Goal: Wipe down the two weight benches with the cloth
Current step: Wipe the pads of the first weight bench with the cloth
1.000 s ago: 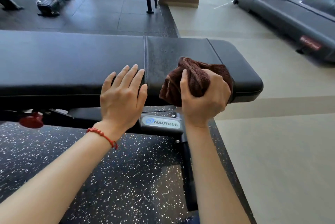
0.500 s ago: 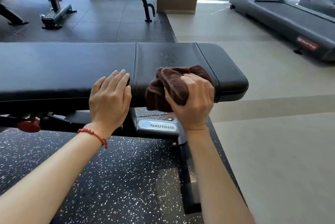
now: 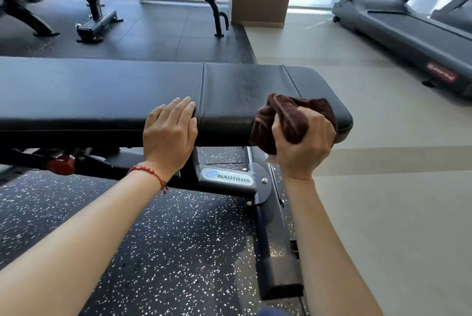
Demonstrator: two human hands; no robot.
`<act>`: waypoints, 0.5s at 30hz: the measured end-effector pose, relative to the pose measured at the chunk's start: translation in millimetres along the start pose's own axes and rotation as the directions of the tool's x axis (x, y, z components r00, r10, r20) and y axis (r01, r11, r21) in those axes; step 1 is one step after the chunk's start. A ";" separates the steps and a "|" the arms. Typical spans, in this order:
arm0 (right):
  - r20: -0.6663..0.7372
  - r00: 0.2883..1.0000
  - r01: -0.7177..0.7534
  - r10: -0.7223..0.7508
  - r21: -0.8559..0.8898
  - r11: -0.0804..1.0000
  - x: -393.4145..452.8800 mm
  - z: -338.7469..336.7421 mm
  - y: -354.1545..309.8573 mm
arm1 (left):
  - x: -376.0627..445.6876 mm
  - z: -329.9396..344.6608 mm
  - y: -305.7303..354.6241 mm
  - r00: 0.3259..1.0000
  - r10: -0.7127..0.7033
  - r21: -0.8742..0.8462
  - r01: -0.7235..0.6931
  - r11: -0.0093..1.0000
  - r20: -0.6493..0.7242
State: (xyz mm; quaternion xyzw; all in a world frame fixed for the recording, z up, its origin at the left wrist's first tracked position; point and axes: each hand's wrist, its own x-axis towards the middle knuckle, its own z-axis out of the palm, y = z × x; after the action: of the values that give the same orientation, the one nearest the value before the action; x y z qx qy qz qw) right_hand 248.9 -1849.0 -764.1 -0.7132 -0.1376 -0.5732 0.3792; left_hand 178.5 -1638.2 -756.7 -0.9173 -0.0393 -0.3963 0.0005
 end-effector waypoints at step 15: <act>0.070 0.997 0.039 -0.042 0.043 0.998 -46.7 55.5 -125.0 | -24.4 -46.5 -99.5 0.993 -0.113 -0.155 0.115 0.981 0.023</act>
State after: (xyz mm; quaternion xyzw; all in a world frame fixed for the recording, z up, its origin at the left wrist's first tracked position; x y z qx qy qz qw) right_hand 195.4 -1714.8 -762.4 -0.7221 -0.1773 -0.5522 0.3771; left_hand 120.7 -1542.2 -745.5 -0.9135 -0.0608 -0.3911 -0.0943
